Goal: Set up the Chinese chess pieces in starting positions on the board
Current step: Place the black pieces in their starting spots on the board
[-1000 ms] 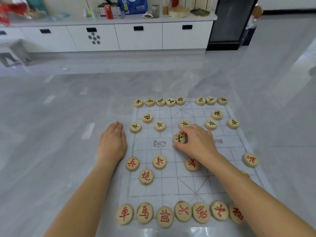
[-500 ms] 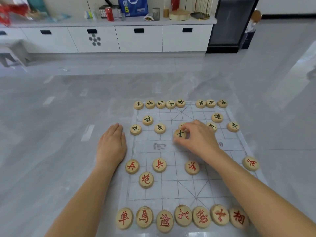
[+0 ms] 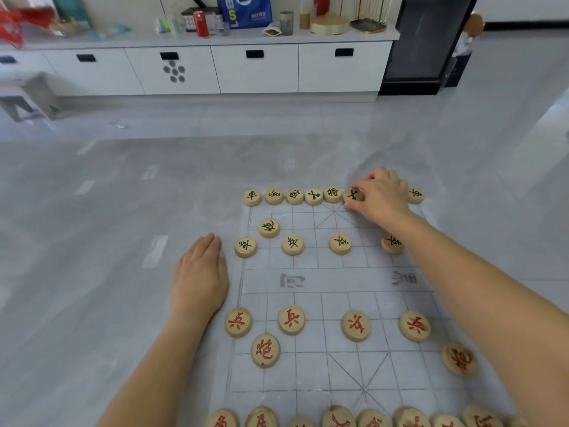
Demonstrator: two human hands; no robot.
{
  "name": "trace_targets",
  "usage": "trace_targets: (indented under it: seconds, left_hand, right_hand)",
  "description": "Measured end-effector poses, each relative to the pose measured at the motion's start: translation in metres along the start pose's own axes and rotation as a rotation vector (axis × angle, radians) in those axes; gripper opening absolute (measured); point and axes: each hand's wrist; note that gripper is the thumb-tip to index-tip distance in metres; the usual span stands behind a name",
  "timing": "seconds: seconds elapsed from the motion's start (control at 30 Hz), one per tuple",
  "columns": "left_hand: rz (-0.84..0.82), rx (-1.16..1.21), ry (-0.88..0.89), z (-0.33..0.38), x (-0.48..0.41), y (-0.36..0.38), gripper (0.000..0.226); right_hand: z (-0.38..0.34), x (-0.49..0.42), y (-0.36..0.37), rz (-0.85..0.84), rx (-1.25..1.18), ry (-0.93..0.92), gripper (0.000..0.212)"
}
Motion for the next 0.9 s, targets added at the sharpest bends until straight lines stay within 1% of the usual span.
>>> trace_targets:
  seconds: [0.37, 0.5, 0.63, 0.73, 0.83, 0.9]
  left_hand:
    - [-0.01, -0.001, -0.003, -0.003, -0.001, 0.002, 0.047]
    - [-0.004, -0.001, -0.003, -0.003, 0.0, 0.001, 0.047]
    - [-0.006, 0.011, 0.006, -0.002, 0.0, 0.0, 0.046]
    - [-0.016, 0.044, -0.004, -0.002, -0.002, -0.002, 0.046]
    - [0.001, 0.164, 0.018, -0.006, -0.004, -0.005, 0.046]
    - [-0.002, 0.293, 0.009, -0.005, -0.002, -0.011, 0.042]
  right_hand:
    - [-0.003, -0.01, 0.009, -0.055, 0.107, 0.007, 0.04]
    - [-0.002, 0.004, -0.002, -0.066, 0.047, 0.027, 0.05]
    - [0.002, 0.046, -0.024, -0.064, -0.096, 0.042, 0.056]
    - [0.009, 0.092, -0.042, -0.081, -0.132, 0.036, 0.058]
    - [0.02, 0.139, -0.058, -0.09, -0.182, 0.078, 0.054]
    - [0.03, 0.165, -0.066, -0.098, -0.204, 0.112, 0.051]
Point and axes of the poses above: each hand's wrist, its own x-axis away from the middle knuckle, its own y-axis out of the palm, z = x × y, and after that the axes turned 3 degrees about z, right-handed
